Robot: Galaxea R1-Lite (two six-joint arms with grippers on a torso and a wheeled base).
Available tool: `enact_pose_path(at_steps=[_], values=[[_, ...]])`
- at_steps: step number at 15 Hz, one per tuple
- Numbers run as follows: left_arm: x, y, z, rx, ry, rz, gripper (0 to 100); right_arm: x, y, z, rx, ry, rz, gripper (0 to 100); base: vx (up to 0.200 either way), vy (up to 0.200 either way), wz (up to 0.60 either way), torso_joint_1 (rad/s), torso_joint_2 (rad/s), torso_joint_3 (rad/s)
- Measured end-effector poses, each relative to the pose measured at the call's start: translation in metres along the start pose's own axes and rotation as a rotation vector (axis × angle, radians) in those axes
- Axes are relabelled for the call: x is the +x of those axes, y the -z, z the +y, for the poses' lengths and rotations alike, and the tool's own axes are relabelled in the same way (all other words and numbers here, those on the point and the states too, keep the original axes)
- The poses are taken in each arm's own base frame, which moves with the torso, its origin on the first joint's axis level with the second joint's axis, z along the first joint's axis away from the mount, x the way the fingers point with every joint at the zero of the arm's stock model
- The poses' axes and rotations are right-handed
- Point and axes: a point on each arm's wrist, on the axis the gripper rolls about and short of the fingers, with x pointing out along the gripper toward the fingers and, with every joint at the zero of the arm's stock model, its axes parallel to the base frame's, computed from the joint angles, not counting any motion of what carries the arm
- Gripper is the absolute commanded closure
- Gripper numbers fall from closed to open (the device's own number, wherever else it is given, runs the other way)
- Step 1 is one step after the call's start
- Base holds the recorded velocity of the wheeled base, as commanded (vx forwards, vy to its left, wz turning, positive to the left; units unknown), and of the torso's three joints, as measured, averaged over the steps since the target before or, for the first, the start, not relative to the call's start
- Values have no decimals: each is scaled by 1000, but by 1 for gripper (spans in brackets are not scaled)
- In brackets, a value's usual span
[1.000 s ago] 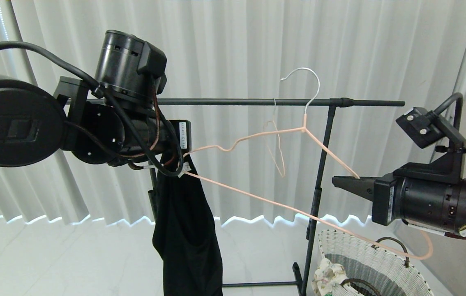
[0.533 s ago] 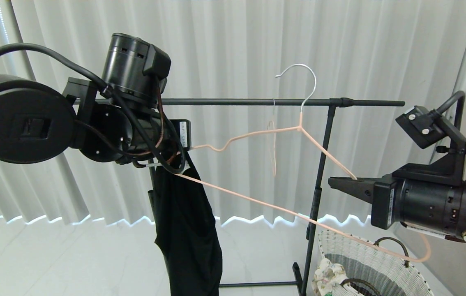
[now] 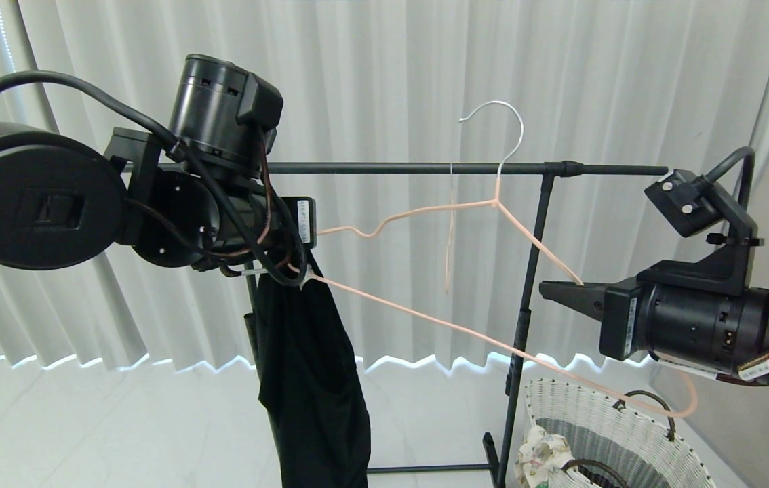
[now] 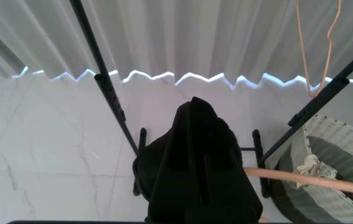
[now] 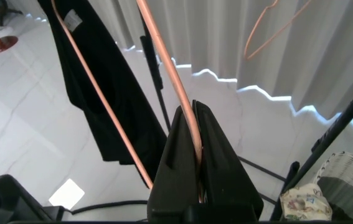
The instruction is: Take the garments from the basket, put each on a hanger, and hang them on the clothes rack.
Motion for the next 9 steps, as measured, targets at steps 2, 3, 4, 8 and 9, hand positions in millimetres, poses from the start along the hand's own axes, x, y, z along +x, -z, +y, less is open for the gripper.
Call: enact_pose_path(at_steps=[2,3,4,8,9], values=[[0,0,-1,0,2,-1,100,5,0,-1,0,1,-5,100,0,0,0,0,0,0],[0,0,-1,0,3,-1,100,8,0,-1,-1,1,-3,100,0,0,0,0,0,0],[-1,0,-1,0,3,-2,100,10,1,-1,-3,3,3,100,0,0,0,0,0,0],[-1,0,-3,-38,-1,-5,100,22,-2,-2,-5,53,-6,100,0,0,0,0,0,0],[-1,0,-3,-42,-19,-9,100,24,-1,-2,-6,64,-5,100,0,0,0,0,0,0]])
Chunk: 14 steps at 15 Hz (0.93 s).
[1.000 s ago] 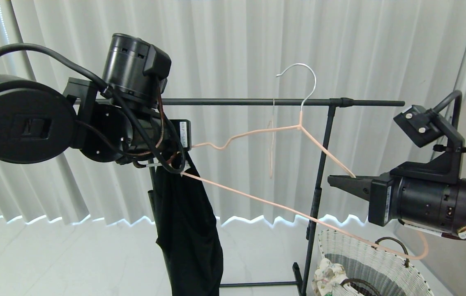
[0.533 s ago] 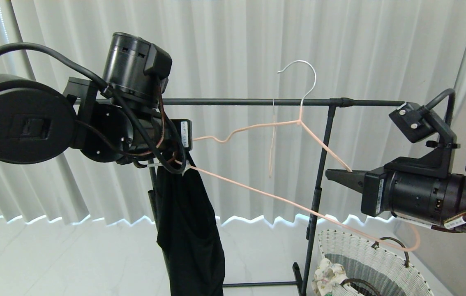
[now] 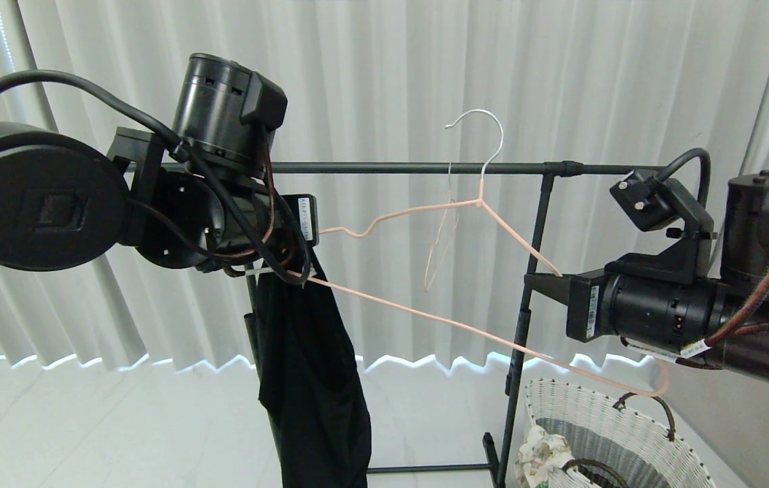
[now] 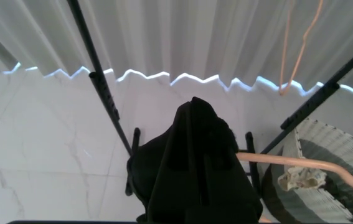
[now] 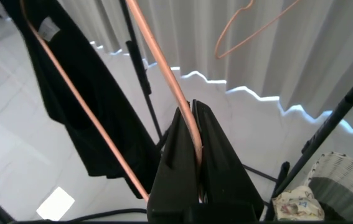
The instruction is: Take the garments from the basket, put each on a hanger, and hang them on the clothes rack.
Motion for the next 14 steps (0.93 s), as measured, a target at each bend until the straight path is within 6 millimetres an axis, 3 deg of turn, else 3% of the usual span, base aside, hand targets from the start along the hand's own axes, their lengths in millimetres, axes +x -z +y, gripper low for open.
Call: enact_pose_path(at_steps=[9,14], values=[[-1,-3,-6,3,-7,-17,100,8,-1,4,-3,20,-30,100,0,0,0,0,0,0],[-4,-6,-9,-1,3,-30,100,18,7,20,-15,4,-32,100,0,0,0,0,0,0]])
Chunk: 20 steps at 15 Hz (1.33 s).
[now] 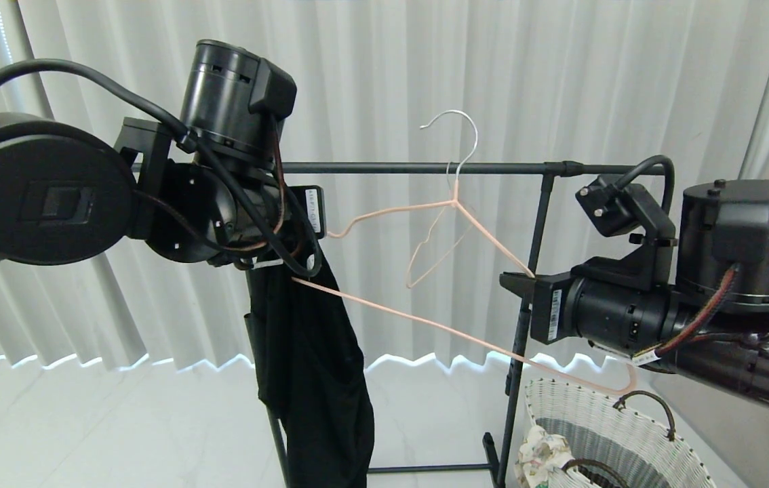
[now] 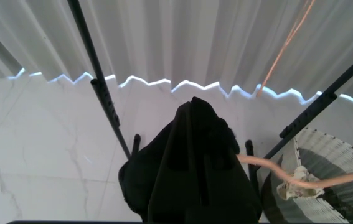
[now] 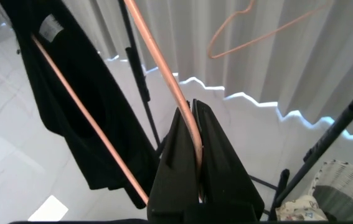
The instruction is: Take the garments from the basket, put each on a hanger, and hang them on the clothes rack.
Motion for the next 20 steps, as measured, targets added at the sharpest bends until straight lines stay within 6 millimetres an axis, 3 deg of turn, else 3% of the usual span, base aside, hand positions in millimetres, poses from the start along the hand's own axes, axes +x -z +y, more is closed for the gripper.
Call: enact_pose_path(at_steps=[14,20], values=[[-5,-11,-12,-27,39,-40,100,25,11,35,-6,-51,-35,100,0,0,0,0,0,0],[-25,-10,-27,-22,131,-49,100,39,12,45,-1,-68,-34,100,0,0,0,0,0,0]])
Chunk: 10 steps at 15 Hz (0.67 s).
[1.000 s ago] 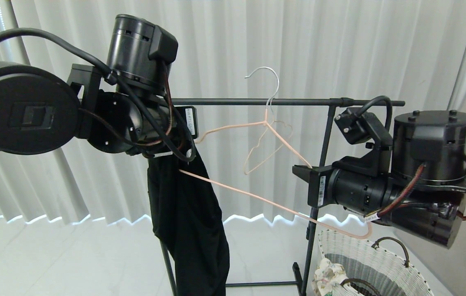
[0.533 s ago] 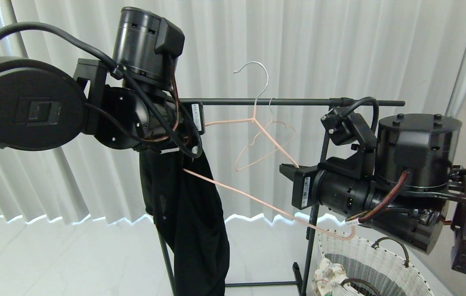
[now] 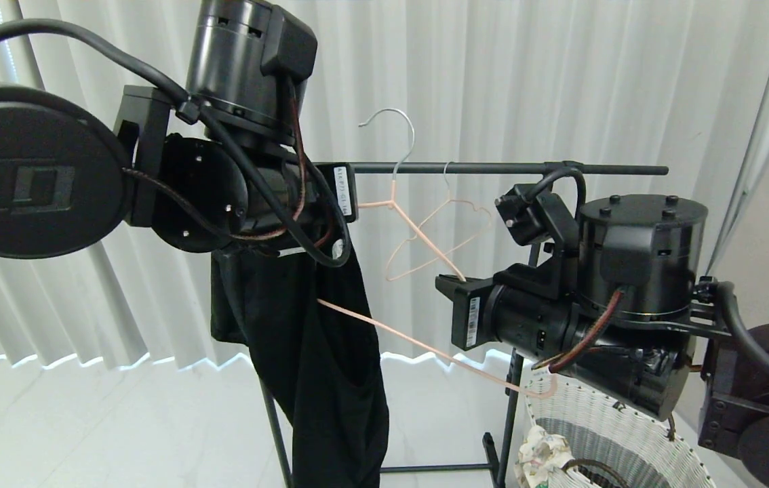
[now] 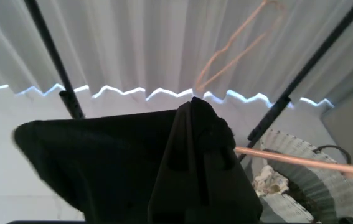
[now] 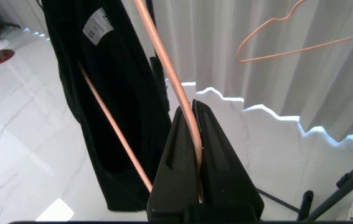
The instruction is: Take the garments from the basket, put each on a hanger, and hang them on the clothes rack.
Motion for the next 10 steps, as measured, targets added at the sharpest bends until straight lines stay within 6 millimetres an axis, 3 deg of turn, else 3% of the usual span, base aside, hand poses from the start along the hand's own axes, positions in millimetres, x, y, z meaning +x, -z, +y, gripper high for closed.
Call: enact_pose_path(at_steps=[3,10], values=[[-14,-2,-7,9,114,7,100,5,4,4,21,19,5,100,0,0,0,0,0,0],[-26,-5,-9,64,151,-15,100,8,8,7,29,39,5,100,0,0,0,0,0,0]])
